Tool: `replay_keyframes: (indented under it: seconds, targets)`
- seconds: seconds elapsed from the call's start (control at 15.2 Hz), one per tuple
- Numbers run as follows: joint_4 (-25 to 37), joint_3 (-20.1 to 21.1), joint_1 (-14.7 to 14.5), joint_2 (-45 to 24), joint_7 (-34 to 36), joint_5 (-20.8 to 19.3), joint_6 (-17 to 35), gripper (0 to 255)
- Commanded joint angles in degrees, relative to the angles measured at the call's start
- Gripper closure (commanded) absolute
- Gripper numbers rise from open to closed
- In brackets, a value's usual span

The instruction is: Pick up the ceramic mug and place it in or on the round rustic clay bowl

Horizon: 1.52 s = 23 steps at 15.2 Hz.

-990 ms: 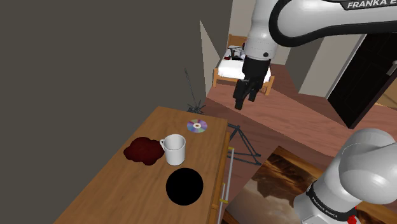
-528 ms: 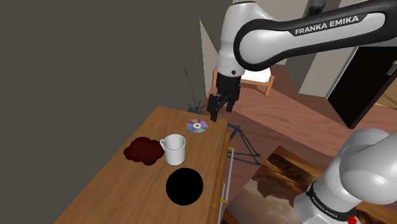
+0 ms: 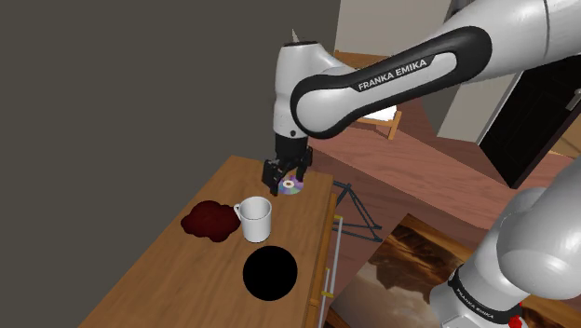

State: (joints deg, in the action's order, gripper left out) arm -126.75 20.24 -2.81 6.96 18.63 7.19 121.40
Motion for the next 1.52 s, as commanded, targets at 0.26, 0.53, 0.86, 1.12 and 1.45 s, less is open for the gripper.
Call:
replay_keyframes:
  seconds: [0.26,0.53,0.86,1.12,1.45]
  targets:
    - [7.1,1.9,-1.4,-12.0,6.7,-5.4,4.7,0]
    - [5.8,1.9,-1.6,-13.8,7.2,-6.2,7.5,0]
    - [4.9,1.8,-1.9,-15.4,7.7,-6.9,10.1,0]
    - [4.9,1.8,-1.9,-15.4,7.7,-6.9,10.1,0]
    - [4.9,1.8,-1.9,-15.4,7.7,-6.9,10.1,255]
